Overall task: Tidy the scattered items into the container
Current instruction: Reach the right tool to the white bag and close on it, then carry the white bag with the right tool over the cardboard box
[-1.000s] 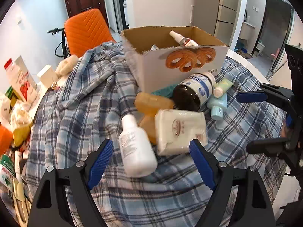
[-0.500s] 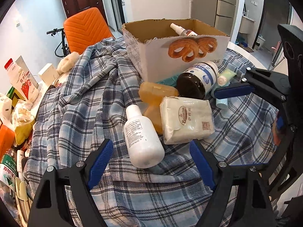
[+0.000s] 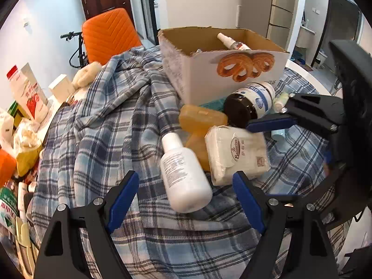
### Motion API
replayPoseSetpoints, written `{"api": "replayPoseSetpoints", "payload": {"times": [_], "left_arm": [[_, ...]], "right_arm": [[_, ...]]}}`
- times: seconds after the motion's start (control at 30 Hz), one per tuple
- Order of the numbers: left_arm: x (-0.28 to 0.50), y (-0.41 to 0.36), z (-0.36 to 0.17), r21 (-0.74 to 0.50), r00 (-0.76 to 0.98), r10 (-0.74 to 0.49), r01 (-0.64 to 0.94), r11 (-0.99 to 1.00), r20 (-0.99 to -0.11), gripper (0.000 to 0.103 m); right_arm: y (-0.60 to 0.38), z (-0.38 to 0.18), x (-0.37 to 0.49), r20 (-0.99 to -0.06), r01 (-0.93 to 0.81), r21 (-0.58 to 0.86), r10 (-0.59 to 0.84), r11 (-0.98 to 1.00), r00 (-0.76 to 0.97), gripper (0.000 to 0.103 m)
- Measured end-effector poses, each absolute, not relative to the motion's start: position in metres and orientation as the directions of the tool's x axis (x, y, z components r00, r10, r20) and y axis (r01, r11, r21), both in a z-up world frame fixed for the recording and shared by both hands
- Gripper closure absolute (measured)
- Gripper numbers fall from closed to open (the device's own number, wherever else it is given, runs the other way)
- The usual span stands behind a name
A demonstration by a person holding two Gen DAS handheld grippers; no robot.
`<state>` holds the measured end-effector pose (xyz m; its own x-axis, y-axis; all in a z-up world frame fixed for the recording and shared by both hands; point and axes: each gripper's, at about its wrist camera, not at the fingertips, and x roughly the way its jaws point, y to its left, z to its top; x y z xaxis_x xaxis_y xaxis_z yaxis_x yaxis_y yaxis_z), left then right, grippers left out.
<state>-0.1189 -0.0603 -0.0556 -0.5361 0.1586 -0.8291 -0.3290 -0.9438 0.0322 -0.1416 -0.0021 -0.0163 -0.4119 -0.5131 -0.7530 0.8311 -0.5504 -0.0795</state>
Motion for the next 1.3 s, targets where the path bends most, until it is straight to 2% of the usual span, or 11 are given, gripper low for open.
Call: {"api": "replayPoseSetpoints", "payload": {"times": [0.1,0.27,0.43,0.57,0.7,0.97,1.0,1.07,1.1,1.13,1.3], "left_arm": [[-0.121,-0.053,-0.054,0.024,-0.531,0.179,-0.352,-0.936,-0.828,0.018],[-0.122,-0.043,-0.048,0.003,-0.526,0.215,-0.383,-0.924,-0.823,0.018],[-0.122,-0.036,-0.045,-0.001,-0.527,0.224,-0.39,-0.921,-0.82,0.018],[-0.122,-0.029,-0.043,0.004,-0.526,0.226,-0.4,-0.916,-0.82,0.018],[-0.124,-0.021,-0.04,-0.014,-0.503,0.252,-0.429,-0.903,-0.827,0.018],[-0.126,-0.004,-0.036,-0.011,-0.477,0.263,-0.467,-0.884,-0.839,0.018],[-0.125,-0.003,-0.035,-0.011,-0.478,0.264,-0.469,-0.883,-0.838,0.02],[-0.124,-0.002,-0.034,-0.016,-0.477,0.267,-0.467,-0.884,-0.838,0.035],[-0.125,-0.002,-0.034,-0.02,-0.472,0.267,-0.465,-0.885,-0.84,0.048],[-0.126,-0.002,-0.035,-0.028,-0.465,0.27,-0.462,-0.886,-0.843,0.056],[-0.127,0.001,-0.035,-0.073,-0.438,0.307,-0.476,-0.877,-0.845,0.062]], "right_arm": [[-0.001,-0.02,-0.146,-0.755,0.823,-0.066,-0.511,-0.564,-0.411,0.03],[0.009,-0.016,-0.153,-0.743,0.806,-0.014,-0.534,-0.592,-0.405,0.048],[0.017,-0.015,-0.154,-0.732,0.809,0.022,-0.56,-0.588,-0.387,0.058],[0.017,-0.013,-0.148,-0.719,0.809,-0.008,-0.559,-0.588,-0.413,0.068],[0.015,-0.011,-0.137,-0.706,0.807,-0.068,-0.543,-0.586,-0.454,0.072],[0.022,-0.003,-0.13,-0.688,0.804,-0.052,-0.562,-0.592,-0.458,0.075],[0.024,-0.002,-0.13,-0.687,0.803,-0.047,-0.565,-0.594,-0.457,0.075],[0.027,-0.001,-0.129,-0.685,0.798,-0.039,-0.565,-0.601,-0.459,0.075],[0.028,-0.001,-0.129,-0.685,0.795,-0.039,-0.563,-0.605,-0.462,0.075],[0.029,-0.001,-0.129,-0.685,0.794,-0.039,-0.562,-0.607,-0.464,0.075],[0.034,0.0,-0.127,-0.677,0.785,-0.05,-0.556,-0.618,-0.481,0.075]]}}
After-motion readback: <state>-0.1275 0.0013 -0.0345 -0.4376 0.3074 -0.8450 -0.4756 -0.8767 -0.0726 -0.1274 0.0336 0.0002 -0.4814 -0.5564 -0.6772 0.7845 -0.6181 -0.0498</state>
